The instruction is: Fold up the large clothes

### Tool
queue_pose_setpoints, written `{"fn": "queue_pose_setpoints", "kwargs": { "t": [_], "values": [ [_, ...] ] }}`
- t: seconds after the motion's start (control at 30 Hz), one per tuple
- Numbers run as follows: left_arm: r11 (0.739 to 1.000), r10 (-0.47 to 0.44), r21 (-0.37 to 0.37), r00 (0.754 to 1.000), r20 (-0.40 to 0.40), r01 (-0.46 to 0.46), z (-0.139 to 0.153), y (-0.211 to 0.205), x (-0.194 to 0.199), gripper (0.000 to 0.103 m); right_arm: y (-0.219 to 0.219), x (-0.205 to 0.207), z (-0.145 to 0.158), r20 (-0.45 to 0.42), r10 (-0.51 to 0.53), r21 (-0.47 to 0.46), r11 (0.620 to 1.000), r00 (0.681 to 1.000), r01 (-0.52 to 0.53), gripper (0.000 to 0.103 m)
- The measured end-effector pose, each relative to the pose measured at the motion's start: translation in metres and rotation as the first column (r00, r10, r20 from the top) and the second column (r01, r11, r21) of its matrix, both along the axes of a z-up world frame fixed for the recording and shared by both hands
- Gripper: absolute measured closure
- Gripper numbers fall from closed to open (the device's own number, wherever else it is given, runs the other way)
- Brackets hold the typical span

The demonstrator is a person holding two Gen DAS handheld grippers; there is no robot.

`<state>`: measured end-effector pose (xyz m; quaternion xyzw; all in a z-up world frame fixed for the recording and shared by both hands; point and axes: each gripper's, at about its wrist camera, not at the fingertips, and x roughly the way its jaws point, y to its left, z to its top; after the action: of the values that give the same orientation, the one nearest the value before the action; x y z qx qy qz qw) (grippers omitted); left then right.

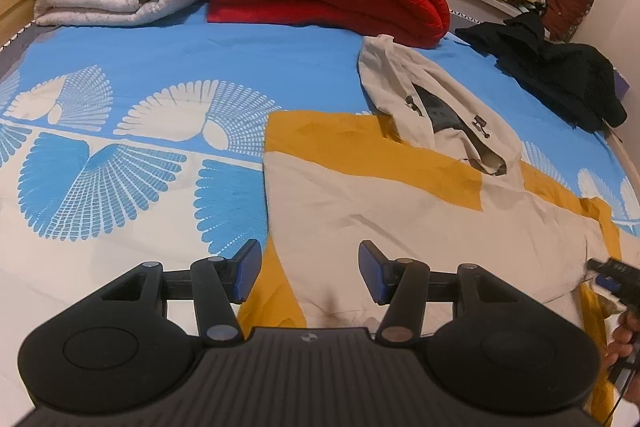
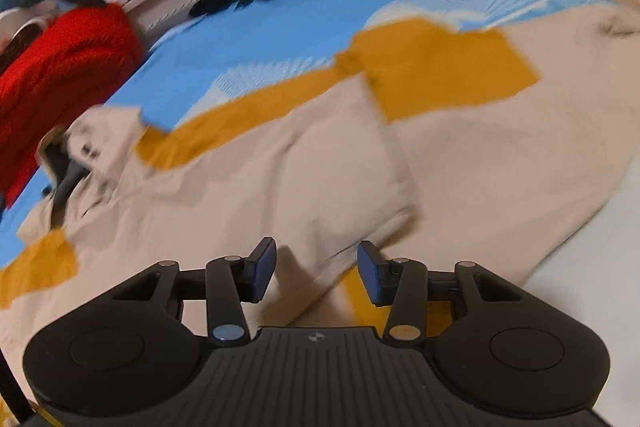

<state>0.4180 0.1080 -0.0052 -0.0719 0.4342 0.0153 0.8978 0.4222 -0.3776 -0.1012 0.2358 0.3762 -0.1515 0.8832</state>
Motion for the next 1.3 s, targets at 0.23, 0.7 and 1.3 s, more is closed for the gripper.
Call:
{"fn": "queue_pose_setpoints", "kwargs": {
  "t": [0.23,0.7,1.3],
  "values": [
    [1.0,-0.025,0.018,1.0,-0.007,0.025,-0.005,-0.01,0.001,0.044,-0.097,-0.029,0.0,0.032,-0.24,0.029,0.971,0.97,0.239,0.05],
    [0.994,-0.071,0.084,0.997,-0.029,0.074,-0.017,-0.024,0.001,0.044,-0.238,-0.064,-0.046,0.021,-0.572,0.316,0.782,0.82,0.537,0.047],
    [0.994,-0.065,0.085,0.997,-0.029,0.067,-0.019,-0.025,0.005,0.044,-0.263,-0.035,-0.032,0.012,-0.561,0.152,0.819,0.827,0.553,0.093]
  ]
}}
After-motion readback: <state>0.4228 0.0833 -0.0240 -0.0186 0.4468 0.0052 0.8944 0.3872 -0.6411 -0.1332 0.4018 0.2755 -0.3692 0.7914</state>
